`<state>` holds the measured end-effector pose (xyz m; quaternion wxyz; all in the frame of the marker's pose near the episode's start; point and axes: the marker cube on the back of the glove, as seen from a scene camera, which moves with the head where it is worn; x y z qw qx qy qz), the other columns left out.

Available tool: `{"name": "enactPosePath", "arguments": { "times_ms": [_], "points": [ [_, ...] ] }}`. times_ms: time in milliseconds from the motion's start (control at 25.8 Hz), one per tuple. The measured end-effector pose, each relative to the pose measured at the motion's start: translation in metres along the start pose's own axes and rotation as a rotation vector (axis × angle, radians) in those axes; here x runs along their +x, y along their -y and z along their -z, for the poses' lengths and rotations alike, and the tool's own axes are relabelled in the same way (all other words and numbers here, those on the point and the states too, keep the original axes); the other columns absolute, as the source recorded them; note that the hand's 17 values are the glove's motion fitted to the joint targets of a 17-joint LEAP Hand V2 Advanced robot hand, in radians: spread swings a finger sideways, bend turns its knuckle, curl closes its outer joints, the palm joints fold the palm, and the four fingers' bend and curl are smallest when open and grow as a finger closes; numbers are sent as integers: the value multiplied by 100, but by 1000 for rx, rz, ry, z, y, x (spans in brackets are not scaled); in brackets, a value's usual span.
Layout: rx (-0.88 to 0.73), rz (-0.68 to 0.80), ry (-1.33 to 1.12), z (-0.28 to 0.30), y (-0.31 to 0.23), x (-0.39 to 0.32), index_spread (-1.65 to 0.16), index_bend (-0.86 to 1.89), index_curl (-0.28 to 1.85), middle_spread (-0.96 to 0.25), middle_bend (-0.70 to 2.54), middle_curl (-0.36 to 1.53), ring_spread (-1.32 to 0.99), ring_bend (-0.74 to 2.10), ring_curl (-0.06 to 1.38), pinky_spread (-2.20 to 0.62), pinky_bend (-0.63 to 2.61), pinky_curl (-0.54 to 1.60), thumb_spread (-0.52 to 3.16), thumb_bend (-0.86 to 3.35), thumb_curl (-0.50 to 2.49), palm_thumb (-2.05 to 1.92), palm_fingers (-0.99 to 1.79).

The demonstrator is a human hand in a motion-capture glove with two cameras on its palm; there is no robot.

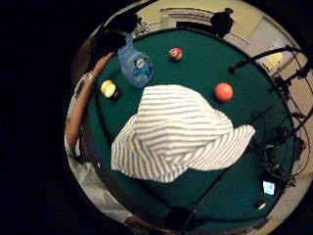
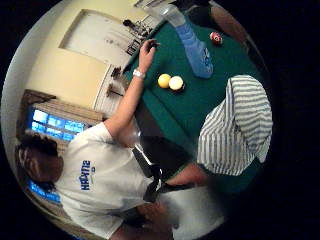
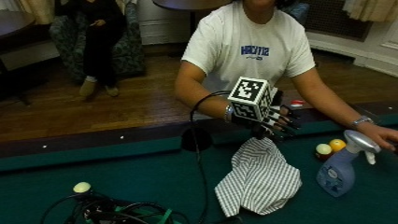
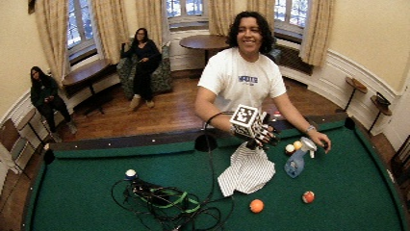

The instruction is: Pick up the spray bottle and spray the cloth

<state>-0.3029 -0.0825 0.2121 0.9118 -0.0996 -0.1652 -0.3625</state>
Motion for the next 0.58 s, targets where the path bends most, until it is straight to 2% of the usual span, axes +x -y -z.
{"name": "enactPosePath", "arguments": {
  "times_ms": [271,581],
  "points": [
    [-58,44,-80,20,-58,-13,-43,15,32,-18,19,37,-14,29,32,18,25,35,96,-3,38,34,49],
    [-16,40,-57,45,-91,-22,-44,16,31,-18,18,36,-15,28,32,18,24,35,98,-3,36,35,50]
  ]
}}
